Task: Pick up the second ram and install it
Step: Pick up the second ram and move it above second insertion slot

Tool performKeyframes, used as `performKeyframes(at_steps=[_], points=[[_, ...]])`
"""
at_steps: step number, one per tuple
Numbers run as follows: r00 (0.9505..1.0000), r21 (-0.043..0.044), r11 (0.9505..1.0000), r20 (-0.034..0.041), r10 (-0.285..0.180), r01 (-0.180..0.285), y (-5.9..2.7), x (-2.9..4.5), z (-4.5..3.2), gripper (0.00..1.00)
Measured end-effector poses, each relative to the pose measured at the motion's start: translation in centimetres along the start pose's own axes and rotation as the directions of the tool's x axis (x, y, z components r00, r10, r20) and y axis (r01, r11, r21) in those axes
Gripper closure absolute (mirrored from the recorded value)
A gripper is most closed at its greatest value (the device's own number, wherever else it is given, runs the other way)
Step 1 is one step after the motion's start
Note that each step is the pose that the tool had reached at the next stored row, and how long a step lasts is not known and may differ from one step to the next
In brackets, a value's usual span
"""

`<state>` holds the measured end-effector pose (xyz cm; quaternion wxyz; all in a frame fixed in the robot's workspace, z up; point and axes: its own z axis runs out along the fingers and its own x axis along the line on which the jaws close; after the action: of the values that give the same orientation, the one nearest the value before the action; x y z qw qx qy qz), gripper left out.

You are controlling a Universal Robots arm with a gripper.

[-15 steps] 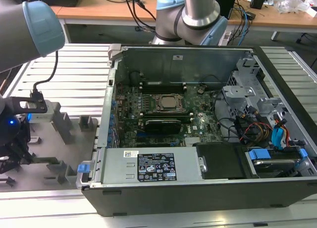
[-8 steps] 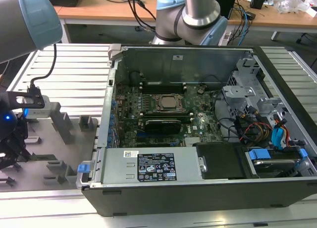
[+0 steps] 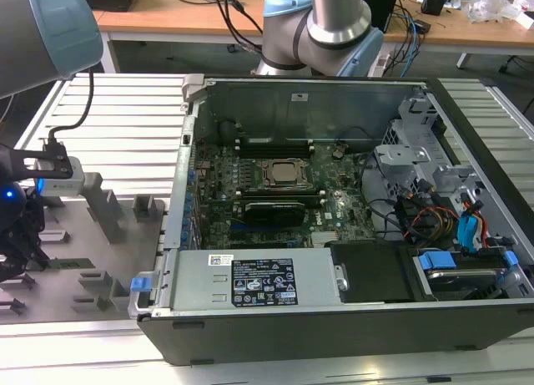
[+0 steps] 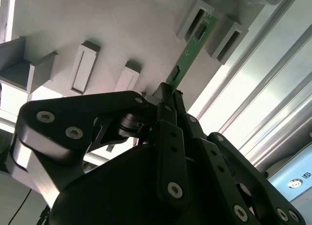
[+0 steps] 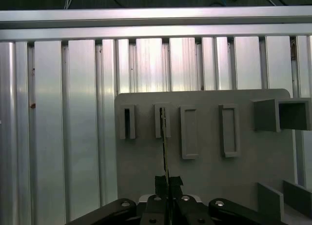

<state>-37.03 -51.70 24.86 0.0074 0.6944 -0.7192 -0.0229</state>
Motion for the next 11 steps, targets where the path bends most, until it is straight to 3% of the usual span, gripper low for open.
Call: performKeyframes(at_steps=[11], points=[[1.0000,0.0000,1.0000,0.0000,0.000,0.000,0.09,-0.05,-2.00,0.87]])
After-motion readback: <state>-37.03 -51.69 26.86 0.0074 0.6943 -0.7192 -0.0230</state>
